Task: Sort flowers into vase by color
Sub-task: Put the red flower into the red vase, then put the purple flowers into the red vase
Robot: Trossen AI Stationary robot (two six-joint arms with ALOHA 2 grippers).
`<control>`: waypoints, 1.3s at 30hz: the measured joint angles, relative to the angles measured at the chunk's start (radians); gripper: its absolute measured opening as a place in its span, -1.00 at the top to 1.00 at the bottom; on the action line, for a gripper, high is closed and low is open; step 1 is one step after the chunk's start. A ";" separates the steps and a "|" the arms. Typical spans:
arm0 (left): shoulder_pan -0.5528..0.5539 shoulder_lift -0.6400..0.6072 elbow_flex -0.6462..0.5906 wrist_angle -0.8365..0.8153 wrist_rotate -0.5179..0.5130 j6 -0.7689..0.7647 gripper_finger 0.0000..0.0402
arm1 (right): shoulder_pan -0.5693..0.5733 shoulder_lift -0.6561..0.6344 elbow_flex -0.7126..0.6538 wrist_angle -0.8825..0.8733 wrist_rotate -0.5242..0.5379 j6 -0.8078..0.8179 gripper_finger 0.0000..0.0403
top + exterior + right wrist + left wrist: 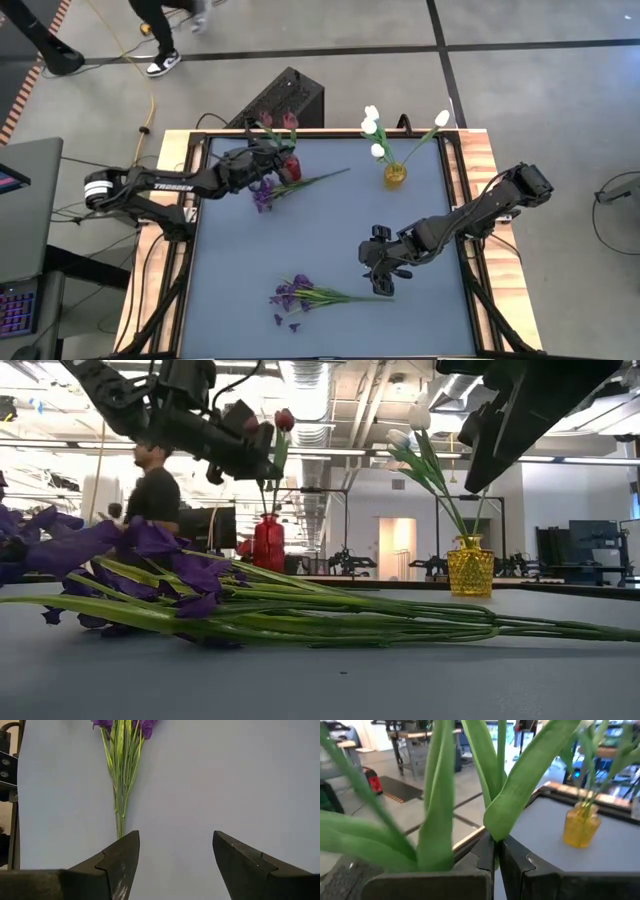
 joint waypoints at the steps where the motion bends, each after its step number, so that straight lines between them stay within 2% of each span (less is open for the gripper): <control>1: 0.001 0.010 0.000 0.000 -0.001 0.000 1.00 | 0.000 0.000 0.000 0.000 0.000 0.000 -0.38; 10: 0.000 0.050 0.002 0.005 -0.003 0.013 0.89 | 0.000 0.000 0.000 -0.007 0.000 0.000 -0.38; 19: -0.005 -0.006 0.002 -0.043 0.001 0.053 0.53 | -0.002 0.000 0.000 -0.005 0.000 -0.001 -0.38; 24: -0.013 -0.079 0.050 -0.262 0.009 0.048 0.34 | -0.002 0.000 0.000 0.014 0.000 0.000 -0.38; 29: -0.014 -0.124 0.129 -0.572 0.089 0.022 0.20 | -0.002 0.000 0.000 0.052 0.000 0.000 -0.38; 36: -0.014 -0.130 0.254 -0.942 0.139 0.019 0.13 | -0.006 0.002 0.000 0.062 -0.004 0.042 -0.38; 39: -0.013 -0.135 0.296 -1.100 0.215 0.012 0.12 | -0.006 0.015 0.000 0.076 -0.016 0.046 -0.38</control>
